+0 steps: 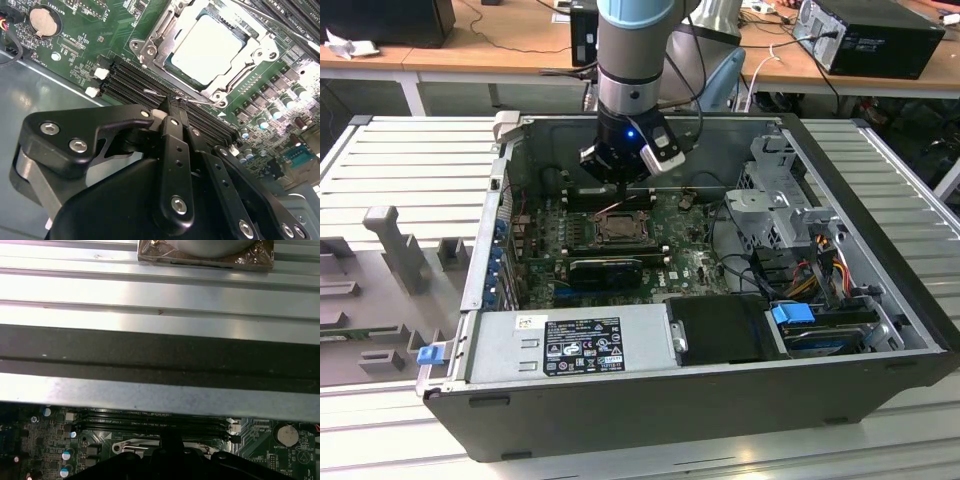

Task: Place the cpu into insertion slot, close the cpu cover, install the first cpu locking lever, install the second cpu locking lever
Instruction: 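Install the first cpu locking lever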

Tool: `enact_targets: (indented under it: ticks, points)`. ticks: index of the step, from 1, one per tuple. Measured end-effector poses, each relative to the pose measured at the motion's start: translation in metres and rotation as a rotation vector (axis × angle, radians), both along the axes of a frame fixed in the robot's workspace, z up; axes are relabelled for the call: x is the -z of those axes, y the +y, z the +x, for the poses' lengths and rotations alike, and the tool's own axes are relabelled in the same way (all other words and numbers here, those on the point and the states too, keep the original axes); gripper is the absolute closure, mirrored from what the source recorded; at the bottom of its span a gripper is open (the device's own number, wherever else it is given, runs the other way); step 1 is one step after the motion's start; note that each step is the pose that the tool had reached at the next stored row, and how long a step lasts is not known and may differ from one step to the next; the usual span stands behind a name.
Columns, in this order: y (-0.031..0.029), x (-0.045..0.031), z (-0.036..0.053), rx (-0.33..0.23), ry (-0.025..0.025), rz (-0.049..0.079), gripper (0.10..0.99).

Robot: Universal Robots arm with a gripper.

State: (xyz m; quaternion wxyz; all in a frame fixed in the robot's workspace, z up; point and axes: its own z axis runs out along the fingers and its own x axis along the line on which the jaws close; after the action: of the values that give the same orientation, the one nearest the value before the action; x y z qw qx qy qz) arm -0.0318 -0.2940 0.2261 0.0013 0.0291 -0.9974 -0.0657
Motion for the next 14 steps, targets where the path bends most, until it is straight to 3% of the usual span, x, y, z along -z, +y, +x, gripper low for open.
enact_targets:
  ticks: [14]
  points:
    - [0.0025, 0.0052, 0.0098, 0.000, 0.0001, -0.001, 0.980]
